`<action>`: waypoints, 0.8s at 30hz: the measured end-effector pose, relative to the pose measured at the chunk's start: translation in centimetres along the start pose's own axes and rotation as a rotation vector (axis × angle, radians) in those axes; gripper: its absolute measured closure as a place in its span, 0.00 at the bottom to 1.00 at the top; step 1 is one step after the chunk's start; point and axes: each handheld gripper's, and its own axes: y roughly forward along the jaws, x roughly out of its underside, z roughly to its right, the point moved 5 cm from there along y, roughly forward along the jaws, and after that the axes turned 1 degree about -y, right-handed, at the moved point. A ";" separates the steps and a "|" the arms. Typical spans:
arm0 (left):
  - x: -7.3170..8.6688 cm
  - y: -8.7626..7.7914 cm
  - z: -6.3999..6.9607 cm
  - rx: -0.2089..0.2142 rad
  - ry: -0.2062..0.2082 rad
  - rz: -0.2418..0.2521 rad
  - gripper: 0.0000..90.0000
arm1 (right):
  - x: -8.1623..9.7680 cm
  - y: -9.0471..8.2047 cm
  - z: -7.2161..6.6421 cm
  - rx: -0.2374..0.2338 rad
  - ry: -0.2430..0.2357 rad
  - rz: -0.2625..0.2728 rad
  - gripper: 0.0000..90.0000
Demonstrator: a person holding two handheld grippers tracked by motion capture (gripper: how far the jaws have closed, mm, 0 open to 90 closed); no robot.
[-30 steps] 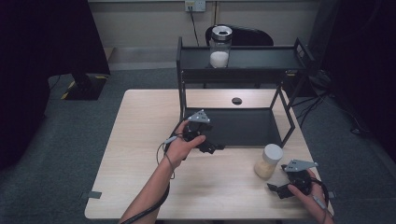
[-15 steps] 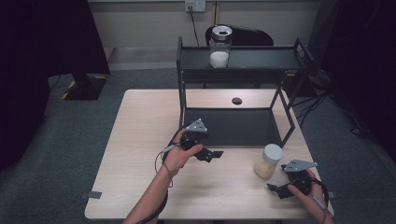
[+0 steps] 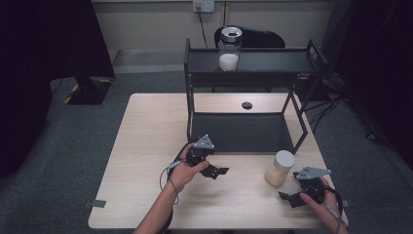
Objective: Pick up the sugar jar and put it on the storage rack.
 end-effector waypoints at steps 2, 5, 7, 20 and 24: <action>0.3 0.0 0.1 -0.009 0.008 -0.011 0.03 | 0.0 0.0 0.0 0.000 0.000 0.000 0.00; 0.7 -0.1 0.2 -0.015 0.010 -0.021 0.03 | 0.0 0.0 0.0 0.000 0.000 0.000 0.00; 1.1 -0.2 0.2 -0.018 0.010 -0.026 0.03 | 0.0 0.0 0.0 0.000 0.000 0.000 0.00; 3.0 -1.6 0.2 -0.058 -0.005 -0.052 0.03 | 0.0 0.1 -0.1 -0.001 -0.003 0.001 0.00; 3.5 -2.0 0.2 -0.072 -0.005 -0.058 0.03 | -0.1 0.1 -0.1 -0.001 -0.002 0.001 0.00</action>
